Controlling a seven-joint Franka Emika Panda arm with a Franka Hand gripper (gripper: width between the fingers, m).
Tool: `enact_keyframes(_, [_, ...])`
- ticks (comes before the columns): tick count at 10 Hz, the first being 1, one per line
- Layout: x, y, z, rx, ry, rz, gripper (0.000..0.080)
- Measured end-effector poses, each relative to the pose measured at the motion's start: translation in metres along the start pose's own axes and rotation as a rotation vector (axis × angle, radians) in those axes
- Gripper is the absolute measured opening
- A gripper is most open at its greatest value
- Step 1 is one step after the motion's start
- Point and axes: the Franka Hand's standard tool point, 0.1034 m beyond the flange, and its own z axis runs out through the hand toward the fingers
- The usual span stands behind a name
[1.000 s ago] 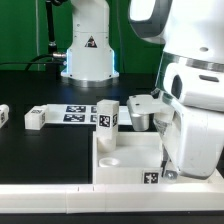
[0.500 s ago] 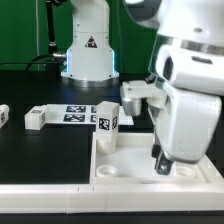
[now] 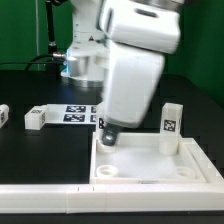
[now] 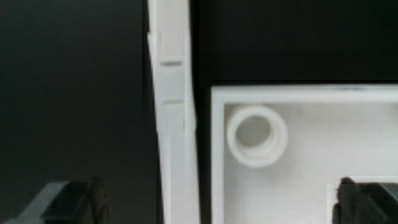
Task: Assemble square table
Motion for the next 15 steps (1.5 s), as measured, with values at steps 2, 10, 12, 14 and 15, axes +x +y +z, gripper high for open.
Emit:
enact_keyframes(2, [-0.016, -0.008, -0.015, -0.02, 0.01, 0.024, 0.0649])
enact_keyframes(10, [-0.035, -0.041, -0.002, 0.039, -0.002, 0.586, 0.0649])
enact_keyframes(12, [-0.049, -0.07, 0.017, 0.068, -0.01, 0.7, 0.0649])
enact_keyframes(14, [-0.045, -0.069, 0.016, 0.072, -0.015, 0.853, 0.0649])
enact_keyframes(15, [-0.045, -0.069, 0.017, 0.075, -0.014, 0.882, 0.0649])
